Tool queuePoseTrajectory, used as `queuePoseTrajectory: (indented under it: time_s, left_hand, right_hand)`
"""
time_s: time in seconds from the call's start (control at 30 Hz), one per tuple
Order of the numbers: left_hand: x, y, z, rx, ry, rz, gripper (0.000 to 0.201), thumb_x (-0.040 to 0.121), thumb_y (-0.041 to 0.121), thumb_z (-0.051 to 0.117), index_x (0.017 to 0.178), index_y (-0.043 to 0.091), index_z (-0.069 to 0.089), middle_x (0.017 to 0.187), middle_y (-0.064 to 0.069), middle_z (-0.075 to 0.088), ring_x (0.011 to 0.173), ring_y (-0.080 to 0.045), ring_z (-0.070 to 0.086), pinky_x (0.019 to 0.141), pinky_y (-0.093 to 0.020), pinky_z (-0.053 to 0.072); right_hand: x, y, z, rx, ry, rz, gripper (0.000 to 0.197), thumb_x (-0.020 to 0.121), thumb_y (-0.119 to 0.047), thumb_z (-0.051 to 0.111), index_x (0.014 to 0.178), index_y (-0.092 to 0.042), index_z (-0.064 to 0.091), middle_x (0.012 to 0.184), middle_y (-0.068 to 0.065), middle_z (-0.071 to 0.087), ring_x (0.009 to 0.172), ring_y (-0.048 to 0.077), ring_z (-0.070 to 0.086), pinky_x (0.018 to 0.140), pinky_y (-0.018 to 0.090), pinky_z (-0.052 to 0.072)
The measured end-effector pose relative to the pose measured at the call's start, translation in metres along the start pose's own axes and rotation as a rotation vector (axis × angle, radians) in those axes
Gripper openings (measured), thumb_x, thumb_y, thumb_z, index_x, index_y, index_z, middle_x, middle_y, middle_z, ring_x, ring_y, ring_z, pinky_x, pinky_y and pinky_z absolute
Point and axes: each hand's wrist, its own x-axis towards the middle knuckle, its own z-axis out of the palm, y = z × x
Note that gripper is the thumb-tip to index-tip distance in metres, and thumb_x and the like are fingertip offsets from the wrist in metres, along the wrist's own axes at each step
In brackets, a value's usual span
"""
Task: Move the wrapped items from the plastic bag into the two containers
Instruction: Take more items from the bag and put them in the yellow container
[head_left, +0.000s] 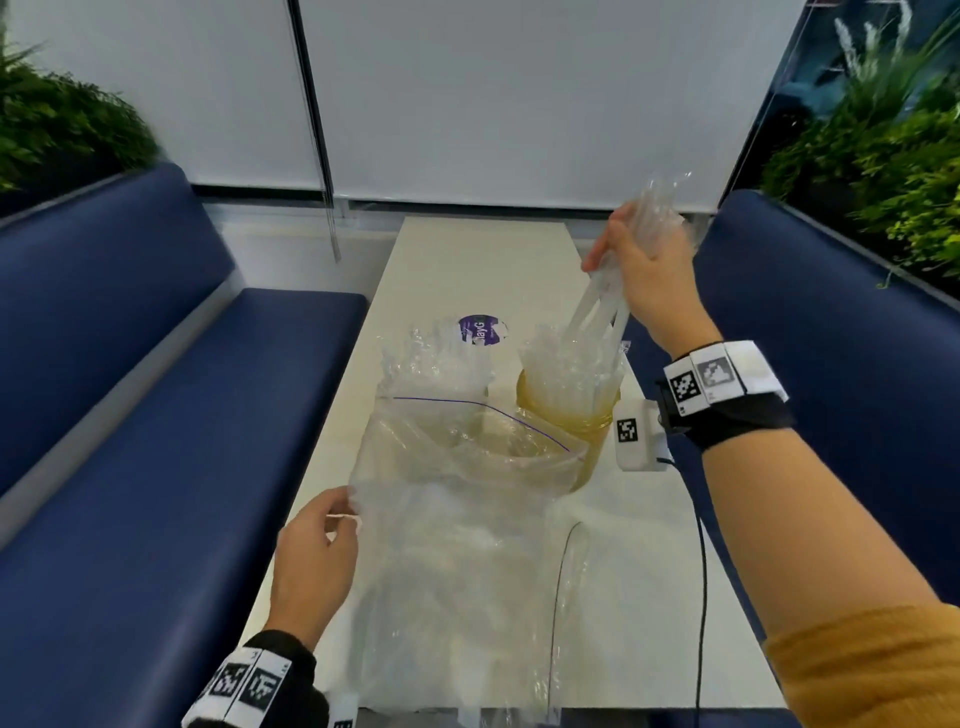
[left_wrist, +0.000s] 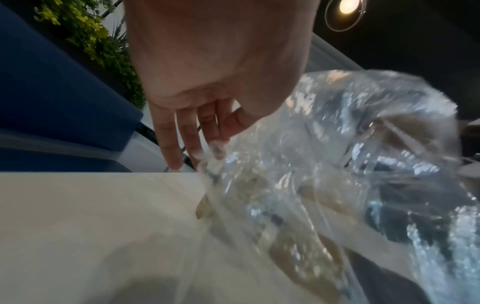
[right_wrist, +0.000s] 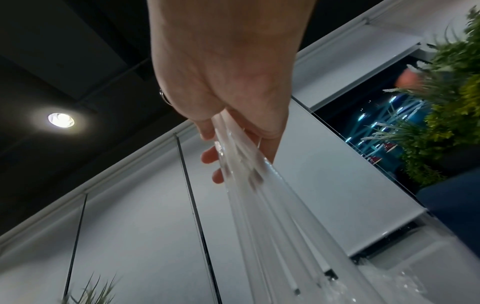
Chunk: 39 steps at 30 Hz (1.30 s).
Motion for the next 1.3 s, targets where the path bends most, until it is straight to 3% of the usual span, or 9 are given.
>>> queuePoseTrajectory:
  time_s: [0.13,0.23,0.33,0.4,0.53,0.7,0.9,1.1,1.3]
  left_hand:
    - [0.003,0.044,-0.018,-0.057,0.172,0.088,0.029,0.1,0.003,0.049,0.115,0.019,0.067,0.107,0.002,0.071,0.104,-0.022,0.067,0.087,-0.036,0.051]
    - [0.017,0.118,-0.021,-0.061,0.277,0.409,0.019,0.099,0.004,0.054,0.107,0.014,0.068,0.105,0.003,0.07,0.099,-0.015,0.064,0.09,-0.031,0.052]
    - [0.039,0.196,0.004,0.05,0.128,0.709,0.013,0.096,0.019,0.064,0.108,0.016,0.067,0.104,0.006,0.067,0.097,-0.009,0.059,0.086,-0.011,0.041]
    - [0.057,0.236,0.039,0.156,-0.084,0.762,0.036,0.092,0.038,0.071,0.121,0.019,0.063,0.115,0.006,0.063,0.106,-0.01,0.057,0.092,-0.018,0.044]
    - [0.089,0.272,0.117,0.409,-0.473,0.594,0.09,0.08,0.065,0.073,0.149,0.015,0.043,0.146,-0.005,0.05,0.134,-0.023,0.047,0.11,-0.043,0.043]
    - [0.1,0.27,0.172,0.453,-0.416,0.538,0.05,0.095,0.026,0.065,0.137,0.007,0.046,0.137,-0.014,0.053,0.127,-0.034,0.05,0.104,-0.046,0.045]
    - [0.103,0.244,0.181,0.371,-0.365,0.407,0.035,0.091,0.003,0.06,0.125,0.005,0.051,0.112,-0.018,0.066,0.101,-0.036,0.065,0.085,-0.045,0.056]
    - [0.104,0.227,0.181,0.39,-0.395,0.393,0.02,0.091,0.011,0.056,0.076,0.005,0.068,0.076,-0.011,0.07,0.077,-0.032,0.07,0.064,-0.034,0.056]
    - [0.109,0.216,0.179,0.281,-0.497,0.336,0.028,0.092,0.02,0.064,0.071,0.002,0.072,0.073,-0.003,0.068,0.068,-0.019,0.063,0.071,-0.032,0.058]
  right_hand:
    - [-0.001,0.003,-0.004,0.051,0.036,0.008,0.014,0.106,-0.016,0.045,0.112,-0.006,0.052,0.081,0.011,0.066,0.076,0.02,0.069,0.086,0.04,0.056]
    - [0.0,-0.002,-0.01,0.092,0.052,-0.034,0.01,0.106,-0.017,0.046,0.108,-0.01,0.053,0.08,0.007,0.065,0.076,0.023,0.069,0.084,0.039,0.057]
    - [-0.001,-0.003,-0.017,0.162,0.087,-0.046,0.013,0.106,-0.016,0.046,0.11,-0.004,0.051,0.08,0.008,0.061,0.073,0.023,0.065,0.072,0.03,0.056]
    - [-0.002,-0.004,-0.02,0.203,0.113,-0.057,0.016,0.106,-0.017,0.046,0.112,-0.003,0.05,0.08,0.01,0.057,0.071,0.022,0.061,0.068,0.029,0.054]
    - [-0.003,-0.002,-0.023,0.271,0.188,-0.053,0.016,0.106,-0.018,0.047,0.112,-0.004,0.051,0.073,0.002,0.053,0.062,0.013,0.054,0.065,0.032,0.05]
    - [0.002,0.003,-0.03,0.307,0.297,0.0,0.015,0.102,-0.018,0.056,0.111,-0.007,0.051,0.075,0.001,0.054,0.062,0.009,0.055,0.066,0.03,0.053]
    - [0.009,0.005,-0.032,0.342,0.391,-0.003,0.027,0.102,-0.02,0.057,0.117,0.0,0.048,0.075,0.002,0.057,0.059,0.01,0.055,0.066,0.031,0.052]
    - [0.018,0.009,-0.026,0.327,0.375,-0.025,0.046,0.098,-0.019,0.059,0.134,0.003,0.039,0.107,0.021,0.054,0.071,0.015,0.06,0.066,0.024,0.053]
    - [0.02,0.022,-0.016,0.353,0.391,0.071,0.011,0.102,-0.012,0.05,0.109,-0.017,0.042,0.077,0.004,0.06,0.061,0.024,0.068,0.064,0.039,0.06]
